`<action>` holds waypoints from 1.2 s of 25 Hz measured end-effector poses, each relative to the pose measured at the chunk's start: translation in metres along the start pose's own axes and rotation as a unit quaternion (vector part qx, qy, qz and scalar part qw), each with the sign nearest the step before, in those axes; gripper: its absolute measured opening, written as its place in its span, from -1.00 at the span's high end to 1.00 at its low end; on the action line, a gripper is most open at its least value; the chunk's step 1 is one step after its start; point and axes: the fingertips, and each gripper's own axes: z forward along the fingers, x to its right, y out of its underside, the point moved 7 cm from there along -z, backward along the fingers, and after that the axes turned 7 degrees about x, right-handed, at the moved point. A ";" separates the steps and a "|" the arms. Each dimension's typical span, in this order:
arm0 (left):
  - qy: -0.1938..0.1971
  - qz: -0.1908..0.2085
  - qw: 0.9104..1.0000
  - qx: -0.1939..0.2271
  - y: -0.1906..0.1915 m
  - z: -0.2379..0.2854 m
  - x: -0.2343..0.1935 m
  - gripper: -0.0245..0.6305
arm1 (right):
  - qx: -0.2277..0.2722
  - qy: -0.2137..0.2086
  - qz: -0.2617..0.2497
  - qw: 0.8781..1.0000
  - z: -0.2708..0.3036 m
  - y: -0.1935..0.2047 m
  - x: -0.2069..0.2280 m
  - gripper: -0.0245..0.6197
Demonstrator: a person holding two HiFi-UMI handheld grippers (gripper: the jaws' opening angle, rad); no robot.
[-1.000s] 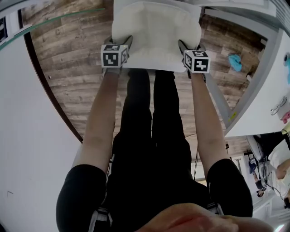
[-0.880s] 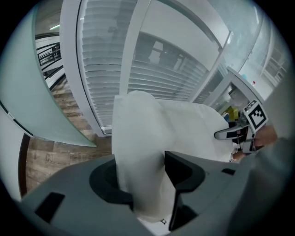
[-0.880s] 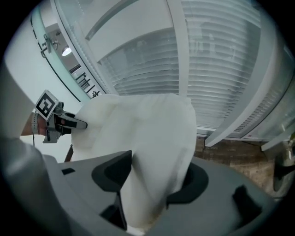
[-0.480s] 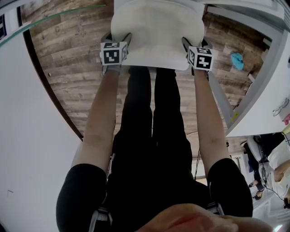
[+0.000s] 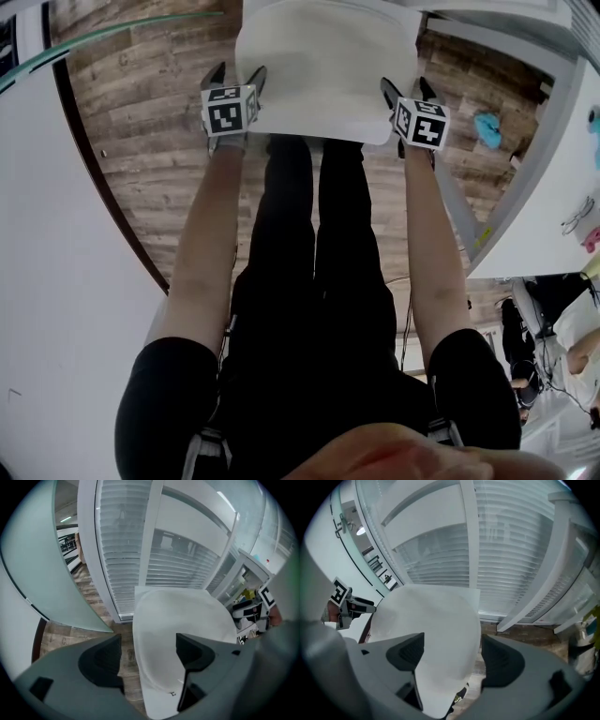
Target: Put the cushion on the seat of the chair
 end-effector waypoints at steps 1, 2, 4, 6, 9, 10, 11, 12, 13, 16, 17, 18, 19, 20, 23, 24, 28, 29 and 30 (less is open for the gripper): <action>0.002 -0.002 1.000 0.002 -0.002 -0.007 0.002 -0.15 | 0.004 -0.002 -0.001 1.000 -0.007 -0.004 -0.003 -0.20; 0.006 -0.004 1.000 0.004 -0.004 -0.015 0.006 -0.15 | 0.009 -0.003 -0.004 1.000 -0.015 -0.009 -0.007 -0.20; 0.014 -0.007 1.000 0.008 -0.008 -0.034 0.014 -0.15 | 0.017 -0.011 -0.009 1.000 -0.033 -0.019 -0.017 -0.20; 0.024 -0.007 1.000 0.012 -0.013 -0.056 0.027 -0.15 | 0.023 -0.021 -0.014 0.999 -0.052 -0.029 -0.028 -0.20; 0.036 0.001 0.999 0.012 -0.022 -0.092 0.049 -0.15 | 0.025 -0.039 -0.015 0.999 -0.084 -0.043 -0.045 -0.20; 0.039 0.003 0.999 0.008 -0.024 -0.104 0.056 -0.15 | 0.024 -0.045 -0.012 0.999 -0.095 -0.047 -0.052 -0.20; 0.043 0.003 0.999 0.004 -0.027 -0.116 0.062 -0.15 | 0.024 -0.051 -0.011 0.998 -0.107 -0.051 -0.059 -0.20; 0.047 0.000 0.999 0.001 -0.029 -0.128 0.068 -0.14 | 0.024 -0.056 -0.011 0.998 -0.119 -0.055 -0.066 -0.20; 0.053 -0.002 0.999 0.002 -0.032 -0.139 0.073 -0.14 | 0.026 -0.061 -0.012 0.998 -0.131 -0.058 -0.073 -0.20; 0.071 -0.003 0.997 0.012 -0.047 -0.169 0.089 -0.14 | 0.041 -0.078 -0.015 0.996 -0.165 -0.075 -0.090 -0.19; 0.078 -0.001 0.997 0.016 -0.054 -0.180 0.094 -0.12 | 0.047 -0.084 -0.014 0.995 -0.176 -0.081 -0.095 -0.19; 0.085 0.000 0.996 0.020 -0.061 -0.191 0.100 -0.07 | 0.052 -0.089 -0.013 0.995 -0.188 -0.087 -0.099 -0.18; 0.093 0.002 0.995 0.026 -0.069 -0.203 0.106 0.03 | 0.058 -0.094 -0.014 0.994 -0.201 -0.092 -0.104 -0.13; 0.102 0.003 0.994 0.033 -0.077 -0.216 0.112 0.16 | 0.065 -0.097 -0.018 0.993 -0.214 -0.099 -0.108 -0.02; 0.135 0.016 0.989 0.061 -0.104 -0.257 0.132 0.33 | 0.092 -0.104 -0.046 0.989 -0.258 -0.120 -0.123 0.57; 0.145 0.027 0.986 0.071 -0.112 -0.272 0.140 0.38 | 0.102 -0.107 -0.058 0.987 -0.273 -0.127 -0.129 0.72; 0.175 0.076 0.975 0.115 -0.142 -0.332 0.167 0.71 | 0.139 -0.128 -0.094 0.977 -0.329 -0.152 -0.149 0.86; 0.179 0.085 0.972 0.126 -0.149 -0.346 0.170 0.77 | 0.149 -0.133 -0.100 0.975 -0.343 -0.159 -0.155 0.87; 0.182 0.090 0.969 0.138 -0.157 -0.360 0.173 0.80 | 0.159 -0.138 -0.106 0.972 -0.358 -0.166 -0.160 0.87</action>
